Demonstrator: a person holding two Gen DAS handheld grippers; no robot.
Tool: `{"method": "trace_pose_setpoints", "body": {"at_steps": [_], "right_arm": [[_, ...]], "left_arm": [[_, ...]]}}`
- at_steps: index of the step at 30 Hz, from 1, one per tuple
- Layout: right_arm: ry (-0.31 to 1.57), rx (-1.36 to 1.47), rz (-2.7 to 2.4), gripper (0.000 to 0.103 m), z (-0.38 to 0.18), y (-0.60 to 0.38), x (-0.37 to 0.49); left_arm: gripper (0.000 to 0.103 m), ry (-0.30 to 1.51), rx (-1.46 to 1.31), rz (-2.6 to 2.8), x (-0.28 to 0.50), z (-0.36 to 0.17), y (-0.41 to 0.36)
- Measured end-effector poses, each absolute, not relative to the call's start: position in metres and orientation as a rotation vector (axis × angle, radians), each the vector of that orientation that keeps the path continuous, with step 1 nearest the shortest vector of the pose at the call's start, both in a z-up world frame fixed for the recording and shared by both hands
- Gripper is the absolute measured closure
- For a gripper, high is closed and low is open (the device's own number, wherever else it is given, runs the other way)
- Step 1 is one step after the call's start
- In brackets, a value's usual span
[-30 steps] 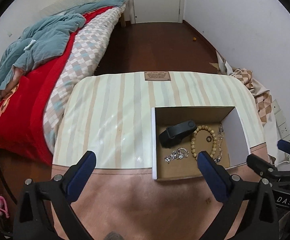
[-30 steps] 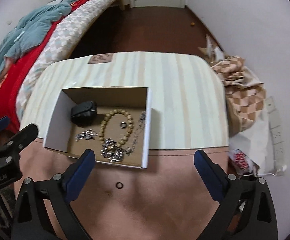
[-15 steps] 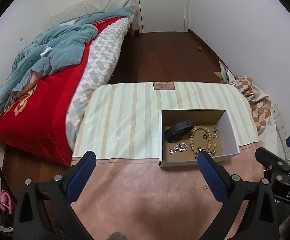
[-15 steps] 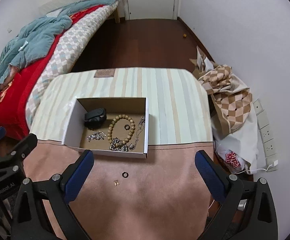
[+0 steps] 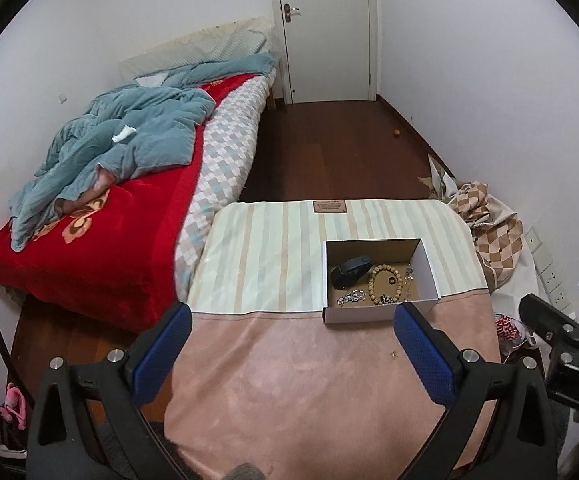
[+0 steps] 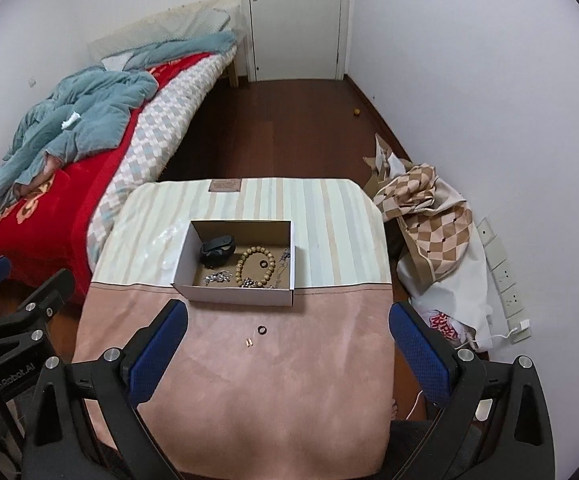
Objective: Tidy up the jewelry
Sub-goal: 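Lift both grippers out of the box and back over the table, then grasp the black ring with the right gripper while the left grasps the gold earring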
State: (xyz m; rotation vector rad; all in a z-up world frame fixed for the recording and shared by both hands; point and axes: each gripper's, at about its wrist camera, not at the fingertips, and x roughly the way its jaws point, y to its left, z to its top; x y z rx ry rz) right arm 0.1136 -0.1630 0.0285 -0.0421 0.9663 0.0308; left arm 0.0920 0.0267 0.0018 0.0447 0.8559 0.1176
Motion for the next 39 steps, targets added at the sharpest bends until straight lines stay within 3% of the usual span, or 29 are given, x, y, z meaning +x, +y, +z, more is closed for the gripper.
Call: {"method": "trace_pose_setpoints", "body": {"at_steps": [6, 11, 12, 13, 15, 24, 31, 32, 36, 39], "right_arm": [[0.957, 0.045, 0.069, 0.001, 0.036, -0.178, 0.081], [1.004, 0.123, 0.106, 0.003, -0.006, -0.196, 0.077], [1.007, 0.134, 0.116, 0.012, -0.018, -0.198, 0.079], [1.022, 0.136, 0.122, 0.03, -0.032, -0.201, 0.082], [1.071, 0.152, 0.141, 0.049, -0.064, -0.204, 0.096], [1.183, 0.191, 0.179, 0.05, -0.178, -0.194, 0.165], [1.243, 0.1, 0.182, 0.051, -0.232, -0.159, 0.195], [1.245, 0.077, 0.186, 0.054, -0.236, -0.153, 0.196], [1.236, -0.064, 0.162, 0.091, -0.244, -0.131, 0.194], [1.242, -0.062, 0.162, 0.091, -0.245, -0.13, 0.193]], "left_arm": [[0.0, 0.838, 0.052, 0.178, 0.071, -0.003, 0.028], [0.0, 0.863, 0.052, 0.224, 0.07, -0.035, 0.025], [0.0, 0.873, 0.043, 0.229, 0.072, -0.045, 0.024], [0.0, 0.89, 0.035, 0.237, 0.075, -0.055, 0.024], [0.0, 0.928, 0.029, 0.247, 0.082, -0.073, 0.024], [0.0, 1.158, 0.099, 0.213, 0.14, -0.173, 0.02], [0.0, 1.247, 0.125, 0.213, 0.162, -0.22, 0.031], [0.0, 1.262, 0.117, 0.216, 0.164, -0.226, 0.034], [0.0, 1.296, 0.099, 0.215, 0.169, -0.239, 0.04], [0.0, 1.302, 0.097, 0.204, 0.168, -0.241, 0.035]]}}
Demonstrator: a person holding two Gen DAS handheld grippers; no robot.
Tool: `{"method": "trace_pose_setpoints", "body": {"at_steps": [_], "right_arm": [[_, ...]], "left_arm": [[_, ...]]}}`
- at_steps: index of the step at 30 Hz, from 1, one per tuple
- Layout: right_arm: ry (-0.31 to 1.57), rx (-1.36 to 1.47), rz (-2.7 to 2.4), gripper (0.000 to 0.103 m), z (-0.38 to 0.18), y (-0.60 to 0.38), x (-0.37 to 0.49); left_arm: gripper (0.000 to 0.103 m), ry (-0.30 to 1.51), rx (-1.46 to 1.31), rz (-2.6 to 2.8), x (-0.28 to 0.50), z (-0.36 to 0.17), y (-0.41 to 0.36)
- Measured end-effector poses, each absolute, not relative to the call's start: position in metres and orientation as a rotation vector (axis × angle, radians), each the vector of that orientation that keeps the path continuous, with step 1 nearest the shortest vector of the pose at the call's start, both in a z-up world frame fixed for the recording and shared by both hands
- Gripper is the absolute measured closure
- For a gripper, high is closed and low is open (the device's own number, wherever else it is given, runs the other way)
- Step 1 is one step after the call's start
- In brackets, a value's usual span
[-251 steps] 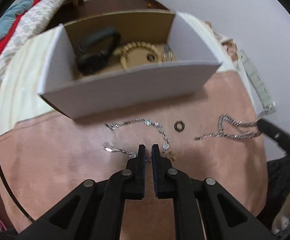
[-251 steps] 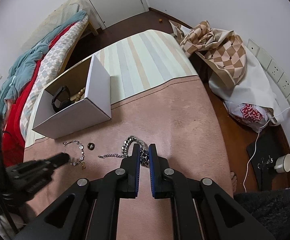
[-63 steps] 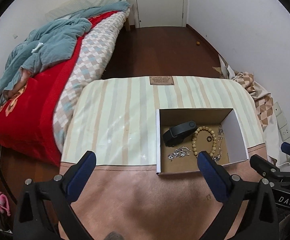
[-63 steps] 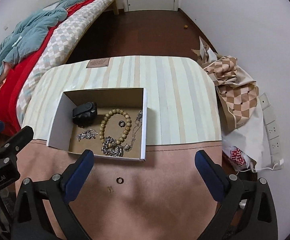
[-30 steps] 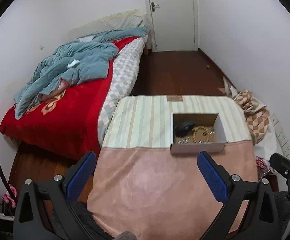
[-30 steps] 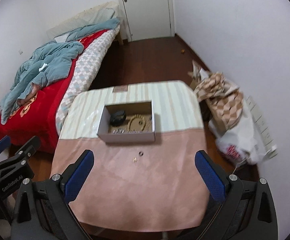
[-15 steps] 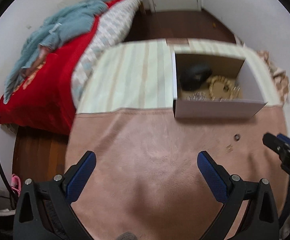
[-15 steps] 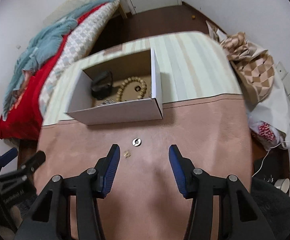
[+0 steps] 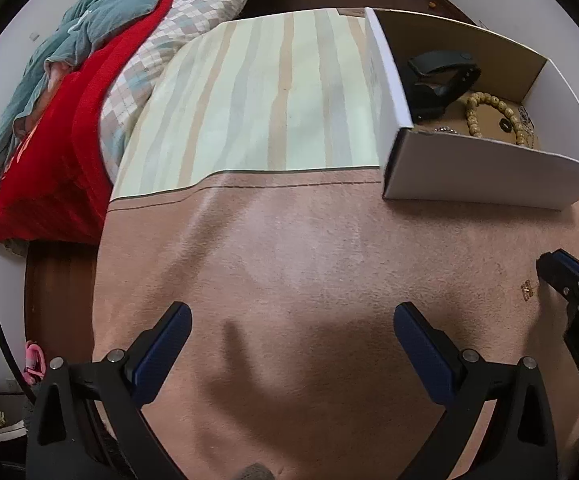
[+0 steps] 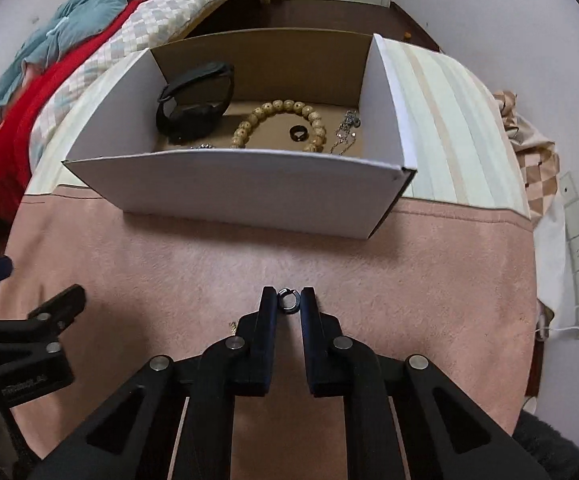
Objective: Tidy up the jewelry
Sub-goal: 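Grasp the black ring with the right gripper while the left grasps the gold earring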
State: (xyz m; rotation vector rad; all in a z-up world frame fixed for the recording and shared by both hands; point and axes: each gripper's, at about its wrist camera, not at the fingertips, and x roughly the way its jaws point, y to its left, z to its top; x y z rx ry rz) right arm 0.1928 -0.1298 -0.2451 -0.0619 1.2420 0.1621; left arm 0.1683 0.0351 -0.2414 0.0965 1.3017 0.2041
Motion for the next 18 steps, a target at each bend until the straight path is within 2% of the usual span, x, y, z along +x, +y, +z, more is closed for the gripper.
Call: {"method": "trace_pose_setpoints", "body": {"at_steps": [13, 14, 16, 18], "right_arm": [[1.194, 0.093, 0.013, 0.091, -0.206, -0.218, 0.172], [1.196, 0.096, 0.005, 0.091, -0.206, -0.224, 0.17], [1.201, 0.103, -0.01, 0.091, -0.208, -0.233, 0.165], [1.205, 0.108, -0.019, 0.091, -0.211, -0.24, 0.16]], "left_arm": [[0.002, 1.279, 0.058, -0.073, 0.167, -0.238, -0.065], [0.005, 1.277, 0.063, -0.086, 0.167, -0.239, -0.072], [0.02, 1.274, 0.084, -0.11, 0.166, -0.242, -0.085], [0.052, 1.278, 0.098, -0.127, 0.168, -0.245, -0.09]]}}
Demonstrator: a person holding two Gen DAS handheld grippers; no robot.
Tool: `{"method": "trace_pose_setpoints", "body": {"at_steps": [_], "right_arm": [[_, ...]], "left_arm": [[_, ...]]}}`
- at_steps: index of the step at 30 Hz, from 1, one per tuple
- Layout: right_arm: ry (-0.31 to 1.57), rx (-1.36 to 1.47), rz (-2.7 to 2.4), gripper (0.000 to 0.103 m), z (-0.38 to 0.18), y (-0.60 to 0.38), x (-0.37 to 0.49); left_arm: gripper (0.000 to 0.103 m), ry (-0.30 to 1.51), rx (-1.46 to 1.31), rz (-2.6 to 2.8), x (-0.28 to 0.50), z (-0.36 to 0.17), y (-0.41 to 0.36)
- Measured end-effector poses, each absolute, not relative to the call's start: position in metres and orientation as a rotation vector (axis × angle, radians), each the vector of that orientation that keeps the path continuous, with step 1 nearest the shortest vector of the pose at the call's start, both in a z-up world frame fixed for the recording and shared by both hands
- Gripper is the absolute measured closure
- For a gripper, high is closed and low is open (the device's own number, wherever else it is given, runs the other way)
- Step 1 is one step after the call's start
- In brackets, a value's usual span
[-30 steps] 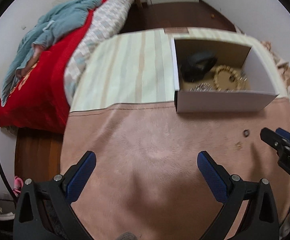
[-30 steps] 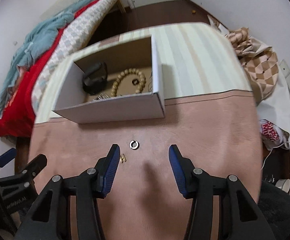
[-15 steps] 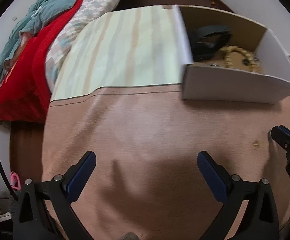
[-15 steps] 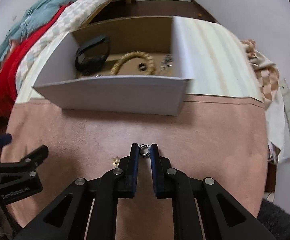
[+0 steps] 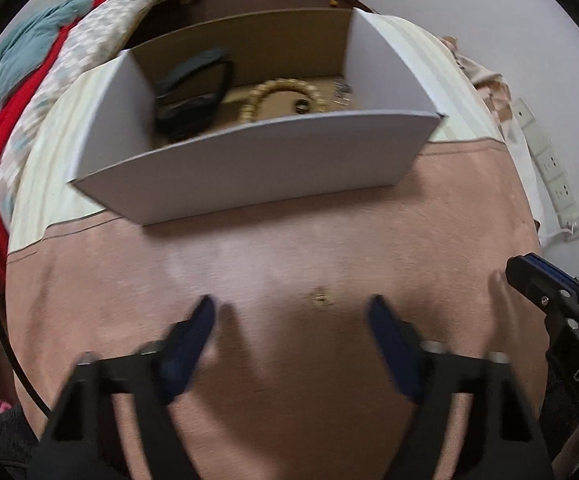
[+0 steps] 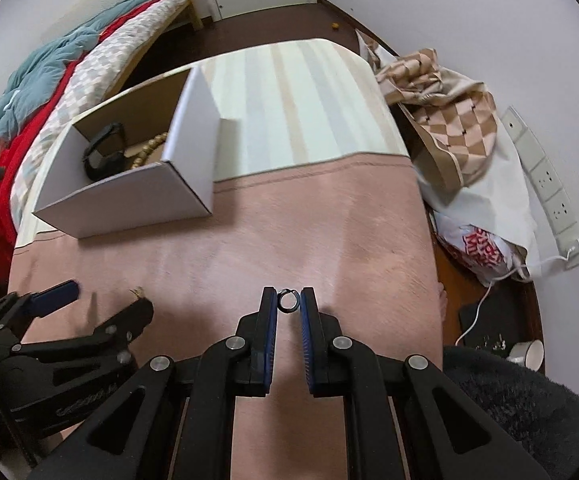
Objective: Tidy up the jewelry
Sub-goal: 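Grasp the black ring with the right gripper while the left grasps the gold earring, then carry the ring and earring into the box and open both grippers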
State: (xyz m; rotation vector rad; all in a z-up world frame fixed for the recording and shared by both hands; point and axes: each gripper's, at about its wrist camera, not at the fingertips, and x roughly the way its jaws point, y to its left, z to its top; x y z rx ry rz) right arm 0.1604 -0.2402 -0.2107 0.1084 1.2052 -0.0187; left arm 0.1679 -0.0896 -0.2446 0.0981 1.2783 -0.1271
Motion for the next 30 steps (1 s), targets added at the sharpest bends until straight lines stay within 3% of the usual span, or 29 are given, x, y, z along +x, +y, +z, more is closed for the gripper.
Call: {"method": "trace_pose_setpoints", "body": {"at_steps": [6, 11, 12, 23, 26, 28, 30], "right_arm": [[1.213, 0.116, -0.027, 0.091, -0.217, -0.249, 0.152], [1.196, 0.115, -0.02, 0.092, -0.213, -0.245, 0.153], [1.195, 0.116, -0.016, 0.103, -0.212, -0.244, 0.153], [1.15, 0.286, 0.044, 0.102, -0.19, -0.261, 0.157], [1.189, 0.265, 0.042, 0.091, -0.197, -0.261, 0.163], [1.213, 0.226, 0.04, 0.072, -0.205, -0.256, 0.167], [1.238, 0.201, 0.038, 0.071, -0.214, -0.251, 0.169]], "left_arm": [[0.096, 1.254, 0.128, -0.163, 0.17, -0.246, -0.1], [0.098, 1.251, 0.129, -0.17, 0.176, -0.245, -0.093], [0.099, 1.251, 0.125, -0.172, 0.176, -0.245, -0.092], [0.099, 1.182, 0.064, -0.176, 0.174, -0.204, -0.065], [0.099, 1.171, 0.046, -0.164, 0.177, -0.198, -0.059], [0.099, 1.168, 0.049, -0.158, 0.177, -0.198, -0.059], [0.099, 1.174, 0.048, -0.156, 0.178, -0.201, -0.058]]}}
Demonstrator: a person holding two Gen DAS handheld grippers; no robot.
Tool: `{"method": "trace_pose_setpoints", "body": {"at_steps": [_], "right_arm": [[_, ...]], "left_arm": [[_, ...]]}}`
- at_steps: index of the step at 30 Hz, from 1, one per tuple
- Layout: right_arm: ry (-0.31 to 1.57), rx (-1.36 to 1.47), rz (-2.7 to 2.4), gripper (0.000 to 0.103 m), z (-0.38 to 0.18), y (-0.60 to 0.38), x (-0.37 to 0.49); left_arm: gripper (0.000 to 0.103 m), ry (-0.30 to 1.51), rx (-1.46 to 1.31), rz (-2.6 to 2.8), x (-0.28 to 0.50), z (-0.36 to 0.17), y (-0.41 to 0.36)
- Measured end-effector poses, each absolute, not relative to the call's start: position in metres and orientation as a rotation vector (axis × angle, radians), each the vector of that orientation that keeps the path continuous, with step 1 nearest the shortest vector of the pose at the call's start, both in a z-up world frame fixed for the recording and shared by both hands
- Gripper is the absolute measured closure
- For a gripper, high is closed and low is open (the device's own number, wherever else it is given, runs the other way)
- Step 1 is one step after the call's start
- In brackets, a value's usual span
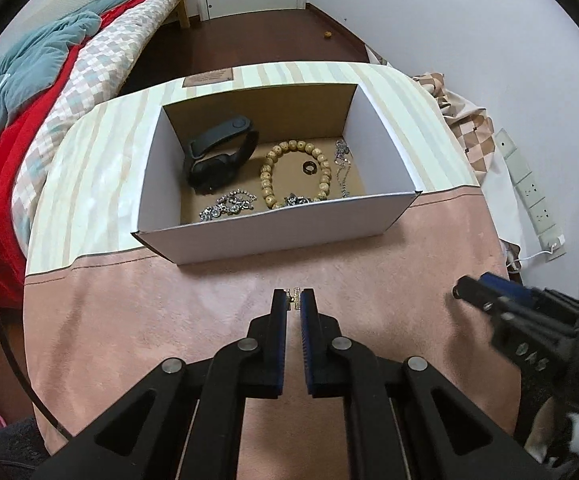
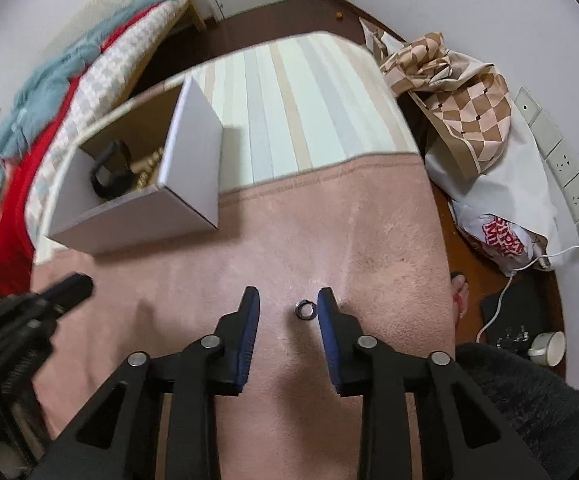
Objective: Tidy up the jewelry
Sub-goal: 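Carry the ring and earring into the box and open both grippers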
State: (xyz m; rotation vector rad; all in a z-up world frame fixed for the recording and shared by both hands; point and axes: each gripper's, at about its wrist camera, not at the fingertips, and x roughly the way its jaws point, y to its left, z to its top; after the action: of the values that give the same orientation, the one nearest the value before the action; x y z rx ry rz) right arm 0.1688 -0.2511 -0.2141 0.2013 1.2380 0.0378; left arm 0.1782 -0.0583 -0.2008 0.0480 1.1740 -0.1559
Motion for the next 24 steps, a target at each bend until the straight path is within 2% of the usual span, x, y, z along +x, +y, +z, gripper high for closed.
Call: {"method": "trace_pose_setpoints", "body": {"at_steps": [4, 5, 6, 12, 19, 24], "right_arm": [[1.29, 0.117, -0.007, 0.073, -0.235, -0.242, 0.169], [1.265, 0.094, -0.015, 0.078, -0.235, -0.239, 0.166], [1.268, 0.066, -0.016, 0.091, -0.237, -0.236, 0.164], [1.227, 0.123, 0.017, 0.091, -0.222, -0.24, 0.162], [1.063, 0.258, 0.149, 0.092, -0.14, -0.229, 0.189], [1.005, 0.305, 0.23, 0.092, -0.11, -0.211, 0.222]], "left_arm": [[0.099, 1.187, 0.053, -0.152, 0.176, -0.205, -0.058], [0.099, 1.188, 0.053, -0.151, 0.175, -0.205, -0.058], [0.099, 1.188, 0.053, -0.15, 0.175, -0.205, -0.057], [0.099, 1.174, 0.031, -0.153, 0.176, -0.19, -0.049], [0.099, 1.109, -0.056, -0.155, 0.201, -0.138, -0.021], [0.099, 1.039, -0.132, -0.108, 0.231, -0.104, 0.012]]}}
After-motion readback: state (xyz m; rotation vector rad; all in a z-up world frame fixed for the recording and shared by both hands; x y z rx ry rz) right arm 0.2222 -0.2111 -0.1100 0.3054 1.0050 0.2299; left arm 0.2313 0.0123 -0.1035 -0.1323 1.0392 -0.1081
